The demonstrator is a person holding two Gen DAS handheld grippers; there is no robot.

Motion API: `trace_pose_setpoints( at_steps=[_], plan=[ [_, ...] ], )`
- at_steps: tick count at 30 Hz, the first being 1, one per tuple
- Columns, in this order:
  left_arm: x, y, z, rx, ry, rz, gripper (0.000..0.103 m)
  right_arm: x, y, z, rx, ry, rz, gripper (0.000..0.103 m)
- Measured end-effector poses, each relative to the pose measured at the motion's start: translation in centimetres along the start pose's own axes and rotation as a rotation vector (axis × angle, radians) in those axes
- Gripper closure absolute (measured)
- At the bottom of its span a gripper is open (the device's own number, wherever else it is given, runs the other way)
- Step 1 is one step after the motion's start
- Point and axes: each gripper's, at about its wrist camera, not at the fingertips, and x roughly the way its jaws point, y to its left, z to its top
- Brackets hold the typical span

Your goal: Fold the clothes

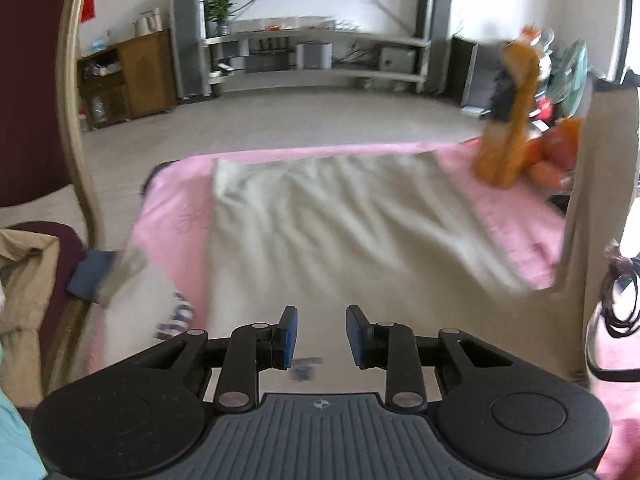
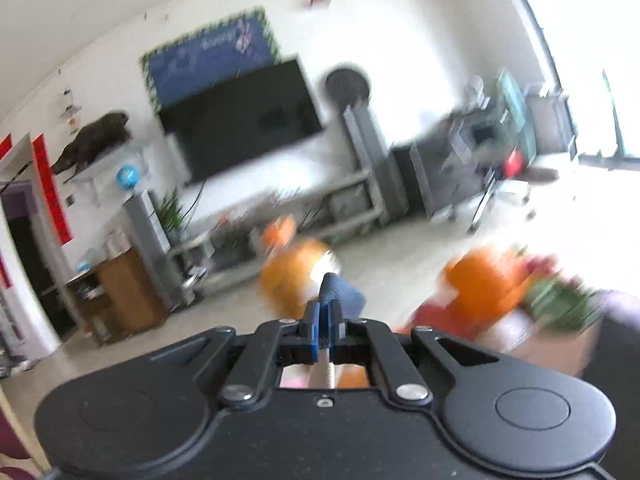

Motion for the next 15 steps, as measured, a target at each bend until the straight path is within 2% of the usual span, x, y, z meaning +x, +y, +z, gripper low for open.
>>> trace_pose_setpoints(
  at_steps=[3, 6, 11, 15],
  plan=[
    [-1.6, -2.6, -0.3, 0.034, -0.013, -0.082, 0.075, -3.3, -3.9, 2.9, -0.021, -0.041, -0.096, 0.099],
    [-1.9, -6.2, -1.3, 0.093, 0.01, -0.153, 0.074, -4.1, -7.6, 4.0, -0.023, -0.038, -0.198, 0.099],
    [-0.5, -11.7, -3.0, 0.186, 0.095, -0.246, 0.074, -2.6, -12.5, 1.9, 0.018, 0.014, -0.273, 0.099],
    [1.2, -15.5, -3.7, 0.237, 0.157, -0.271, 0.074, -0.5, -15.1, -0.7, 0.039, 0.07, -0.304, 0.099]
  ],
)
